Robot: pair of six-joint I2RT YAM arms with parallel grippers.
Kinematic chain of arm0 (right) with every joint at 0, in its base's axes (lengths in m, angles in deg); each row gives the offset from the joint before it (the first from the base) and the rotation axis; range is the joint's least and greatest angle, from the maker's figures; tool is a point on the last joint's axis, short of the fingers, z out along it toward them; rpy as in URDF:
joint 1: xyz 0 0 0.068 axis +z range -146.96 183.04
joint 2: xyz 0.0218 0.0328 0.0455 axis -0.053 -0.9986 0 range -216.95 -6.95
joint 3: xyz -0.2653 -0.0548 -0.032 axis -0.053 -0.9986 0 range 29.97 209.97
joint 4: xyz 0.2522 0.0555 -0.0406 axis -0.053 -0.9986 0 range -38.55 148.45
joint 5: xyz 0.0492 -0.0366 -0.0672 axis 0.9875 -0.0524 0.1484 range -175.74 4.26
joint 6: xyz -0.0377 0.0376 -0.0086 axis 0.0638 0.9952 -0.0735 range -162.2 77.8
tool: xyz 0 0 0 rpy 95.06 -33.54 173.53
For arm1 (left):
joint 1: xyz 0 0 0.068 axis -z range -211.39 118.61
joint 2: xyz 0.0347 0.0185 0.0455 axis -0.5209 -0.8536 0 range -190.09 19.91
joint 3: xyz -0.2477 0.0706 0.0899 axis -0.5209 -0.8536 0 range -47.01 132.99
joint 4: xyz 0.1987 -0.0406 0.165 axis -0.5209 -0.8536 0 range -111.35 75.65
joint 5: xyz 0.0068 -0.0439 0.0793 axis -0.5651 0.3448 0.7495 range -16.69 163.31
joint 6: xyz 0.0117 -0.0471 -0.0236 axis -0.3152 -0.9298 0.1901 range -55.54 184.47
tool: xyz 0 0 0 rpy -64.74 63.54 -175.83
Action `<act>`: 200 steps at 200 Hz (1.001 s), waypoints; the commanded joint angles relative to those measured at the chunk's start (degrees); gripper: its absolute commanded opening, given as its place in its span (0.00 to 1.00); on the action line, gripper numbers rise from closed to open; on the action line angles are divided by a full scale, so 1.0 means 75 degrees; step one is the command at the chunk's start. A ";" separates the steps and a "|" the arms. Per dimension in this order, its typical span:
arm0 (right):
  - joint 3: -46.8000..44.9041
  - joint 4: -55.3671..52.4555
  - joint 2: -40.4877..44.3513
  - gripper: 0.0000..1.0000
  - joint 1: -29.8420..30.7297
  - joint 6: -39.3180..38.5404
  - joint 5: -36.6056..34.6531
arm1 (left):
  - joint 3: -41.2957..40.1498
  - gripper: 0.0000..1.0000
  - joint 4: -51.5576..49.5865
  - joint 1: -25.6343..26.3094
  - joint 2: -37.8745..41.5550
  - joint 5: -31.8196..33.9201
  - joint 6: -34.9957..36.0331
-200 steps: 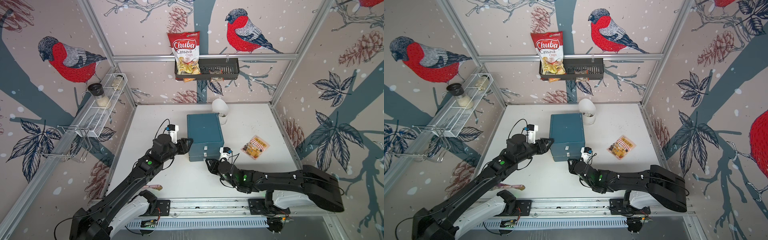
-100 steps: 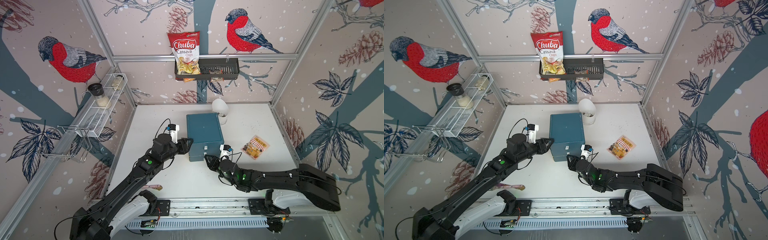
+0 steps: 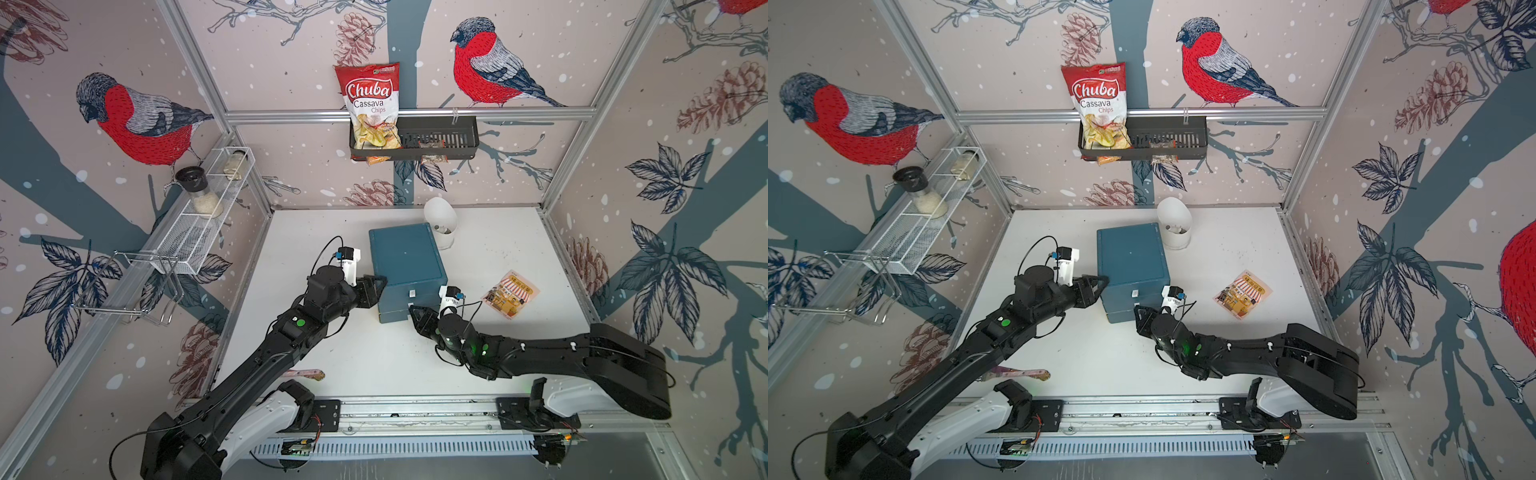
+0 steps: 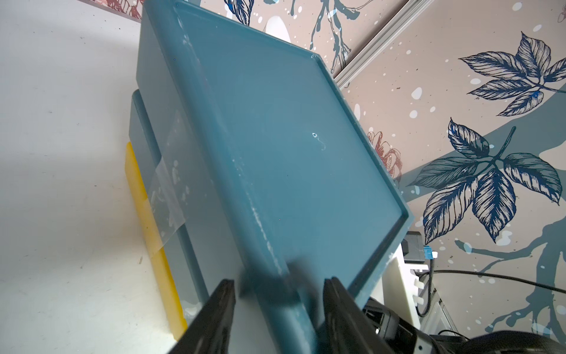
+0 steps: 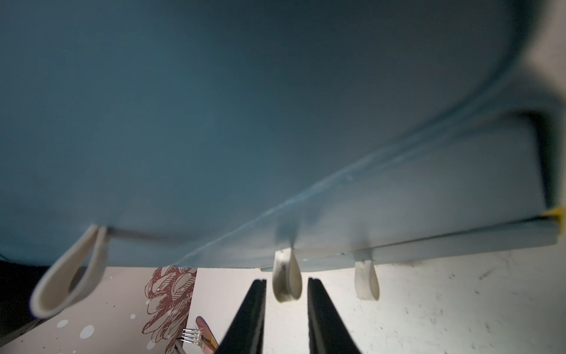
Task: Take the seed bags out of the drawer
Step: Open the drawer in the storage box.
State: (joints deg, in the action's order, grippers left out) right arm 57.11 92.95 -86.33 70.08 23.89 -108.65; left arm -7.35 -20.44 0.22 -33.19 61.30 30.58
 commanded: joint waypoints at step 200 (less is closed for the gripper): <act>0.0852 -0.4292 0.1479 0.00 0.2018 0.0136 -0.1547 | -0.0189 0.51 -0.0853 -0.0034 -0.0137 0.0253 0.0253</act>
State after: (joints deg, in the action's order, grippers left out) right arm 62.53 69.87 -77.34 82.61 22.51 -116.33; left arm -7.98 -19.39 0.20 -33.59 62.11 31.67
